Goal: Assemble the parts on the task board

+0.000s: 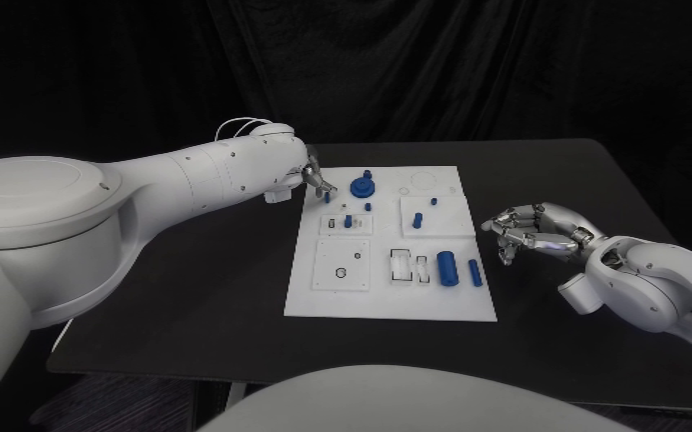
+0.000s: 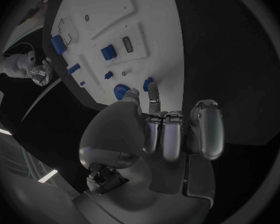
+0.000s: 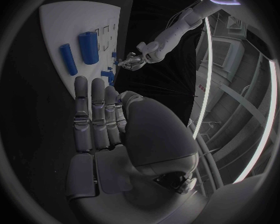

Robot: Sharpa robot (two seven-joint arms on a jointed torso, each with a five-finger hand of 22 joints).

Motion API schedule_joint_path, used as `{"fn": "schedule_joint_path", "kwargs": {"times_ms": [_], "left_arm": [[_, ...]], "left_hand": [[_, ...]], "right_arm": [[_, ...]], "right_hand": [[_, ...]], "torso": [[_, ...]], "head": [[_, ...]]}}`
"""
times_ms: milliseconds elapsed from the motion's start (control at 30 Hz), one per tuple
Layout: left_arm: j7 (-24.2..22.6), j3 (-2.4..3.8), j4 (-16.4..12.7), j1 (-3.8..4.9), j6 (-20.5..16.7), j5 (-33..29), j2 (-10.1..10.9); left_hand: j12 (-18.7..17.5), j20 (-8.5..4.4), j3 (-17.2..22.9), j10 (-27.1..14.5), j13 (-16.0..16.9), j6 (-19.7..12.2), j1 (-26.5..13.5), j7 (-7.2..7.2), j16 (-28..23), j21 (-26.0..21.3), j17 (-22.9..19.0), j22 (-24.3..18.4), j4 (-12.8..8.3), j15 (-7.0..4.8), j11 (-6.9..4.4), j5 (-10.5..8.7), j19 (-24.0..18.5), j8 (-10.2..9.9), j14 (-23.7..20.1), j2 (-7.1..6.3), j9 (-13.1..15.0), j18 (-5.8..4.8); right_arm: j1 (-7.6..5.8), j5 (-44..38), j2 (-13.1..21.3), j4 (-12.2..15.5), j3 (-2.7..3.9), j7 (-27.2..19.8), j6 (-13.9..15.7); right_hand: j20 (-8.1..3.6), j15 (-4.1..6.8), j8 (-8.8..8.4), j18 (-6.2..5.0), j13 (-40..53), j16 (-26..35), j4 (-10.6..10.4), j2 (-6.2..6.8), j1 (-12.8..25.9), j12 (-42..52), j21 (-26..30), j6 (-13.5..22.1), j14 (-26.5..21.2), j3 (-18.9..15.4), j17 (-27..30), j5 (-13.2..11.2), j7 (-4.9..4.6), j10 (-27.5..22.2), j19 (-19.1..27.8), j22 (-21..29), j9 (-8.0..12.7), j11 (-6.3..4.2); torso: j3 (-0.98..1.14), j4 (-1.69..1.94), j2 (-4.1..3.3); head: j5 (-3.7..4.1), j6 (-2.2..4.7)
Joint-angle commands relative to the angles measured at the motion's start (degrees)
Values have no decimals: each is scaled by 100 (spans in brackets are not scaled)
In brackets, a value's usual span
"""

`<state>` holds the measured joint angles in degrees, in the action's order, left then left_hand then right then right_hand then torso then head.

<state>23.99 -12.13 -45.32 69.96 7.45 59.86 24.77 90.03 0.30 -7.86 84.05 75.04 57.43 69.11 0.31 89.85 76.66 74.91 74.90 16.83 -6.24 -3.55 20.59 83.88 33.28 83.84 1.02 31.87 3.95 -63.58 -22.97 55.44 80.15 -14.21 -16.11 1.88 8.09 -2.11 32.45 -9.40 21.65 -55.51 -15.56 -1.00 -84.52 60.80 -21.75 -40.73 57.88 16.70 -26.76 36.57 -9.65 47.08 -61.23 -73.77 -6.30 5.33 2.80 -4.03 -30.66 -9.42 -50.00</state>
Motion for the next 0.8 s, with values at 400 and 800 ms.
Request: {"fn": "schedule_joint_path", "kwargs": {"times_ms": [400, 800], "left_arm": [[-52, 5, 56, -30, 69, -1, -39], [-108, 5, 88, -36, 54, -1, -62]], "left_hand": [[-3, 29, 15, 595, 1496, -34, -27, 27, 15, -123, 1509, 1065, -3, 37, 26, 60, 7, -56, 616, 33, 9, -59], [-3, 48, 33, 595, 1496, -122, -33, 61, 15, -203, 1509, 1042, -5, 59, 53, 109, -36, -122, 616, 54, 17, -43]], "right_arm": [[9, -17, 20, 14, 4, -30, 18], [10, -17, 23, 21, 4, -57, 16]], "right_hand": [[-12, 23, 13, -103, -5, -33, 15, 36, -22, 30, -30, -5, -17, 7, 9, 23, 0, -14, 24, -7, 1, 2], [-12, 23, 13, -103, -5, -33, 15, 36, -22, 30, -30, -5, -17, 7, 9, 23, 0, -14, 24, -7, 1, 2]], "torso": [[1, -5, 2], [-2, -1, 1]], "head": [[7, 0], [14, 0]]}}
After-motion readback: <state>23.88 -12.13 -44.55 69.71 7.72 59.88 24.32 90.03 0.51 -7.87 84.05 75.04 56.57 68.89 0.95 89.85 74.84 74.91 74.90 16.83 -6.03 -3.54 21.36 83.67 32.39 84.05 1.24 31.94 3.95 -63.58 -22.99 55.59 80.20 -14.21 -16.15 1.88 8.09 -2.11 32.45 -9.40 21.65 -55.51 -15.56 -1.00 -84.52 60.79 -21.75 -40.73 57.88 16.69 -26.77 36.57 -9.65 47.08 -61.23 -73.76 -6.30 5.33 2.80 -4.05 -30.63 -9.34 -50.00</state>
